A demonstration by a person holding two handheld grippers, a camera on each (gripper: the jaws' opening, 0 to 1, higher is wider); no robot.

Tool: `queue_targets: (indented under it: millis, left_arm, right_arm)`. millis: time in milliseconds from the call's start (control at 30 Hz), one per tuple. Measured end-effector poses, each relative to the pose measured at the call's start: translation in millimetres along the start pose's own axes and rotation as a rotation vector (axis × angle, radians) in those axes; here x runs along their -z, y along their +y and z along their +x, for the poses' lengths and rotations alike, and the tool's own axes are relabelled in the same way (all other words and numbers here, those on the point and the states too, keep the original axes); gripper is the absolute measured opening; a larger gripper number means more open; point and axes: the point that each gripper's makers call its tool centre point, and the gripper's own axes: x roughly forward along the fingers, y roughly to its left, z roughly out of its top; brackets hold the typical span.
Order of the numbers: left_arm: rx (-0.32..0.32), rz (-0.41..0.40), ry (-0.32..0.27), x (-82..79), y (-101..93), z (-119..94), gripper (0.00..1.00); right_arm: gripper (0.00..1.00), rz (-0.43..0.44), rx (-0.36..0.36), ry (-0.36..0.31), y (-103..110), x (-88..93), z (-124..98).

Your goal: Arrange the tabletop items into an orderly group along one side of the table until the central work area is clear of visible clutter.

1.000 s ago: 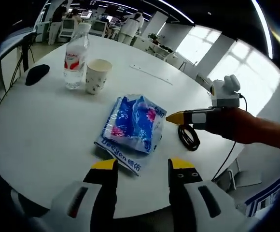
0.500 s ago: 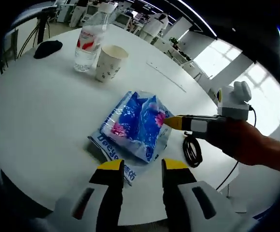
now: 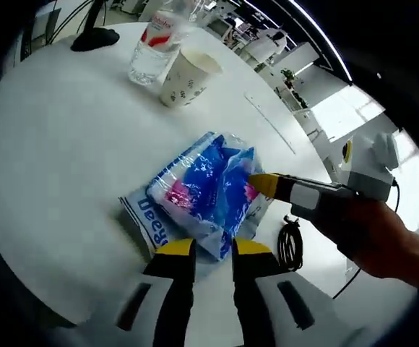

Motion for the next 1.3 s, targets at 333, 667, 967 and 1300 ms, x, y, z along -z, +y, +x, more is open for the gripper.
queue_targets:
  millis: [333, 667, 967, 1300]
  left_arm:
    - [-0.023, 0.051, 0.005, 0.8, 6.5, 2.2, 0.0]
    - [-0.025, 0.079, 0.009, 0.9, 9.7, -2.4, 0.0]
    - [-0.028, 0.127, 0.011, -1.5, 9.7, -5.9, 0.0]
    - [-0.033, 0.204, 0.025, -5.3, 11.5, -4.9, 0.0]
  right_arm:
    - [0.0, 0.001, 0.009, -0.005, -1.5, 0.2, -0.6]
    - [0.0, 0.02, -0.006, -0.015, -2.4, 8.3, -13.2]
    - [0.0, 0.054, -0.004, -0.05, -4.5, 18.9, -30.8]
    - [0.0, 0.119, 0.019, -0.075, -4.1, 39.4, -48.1]
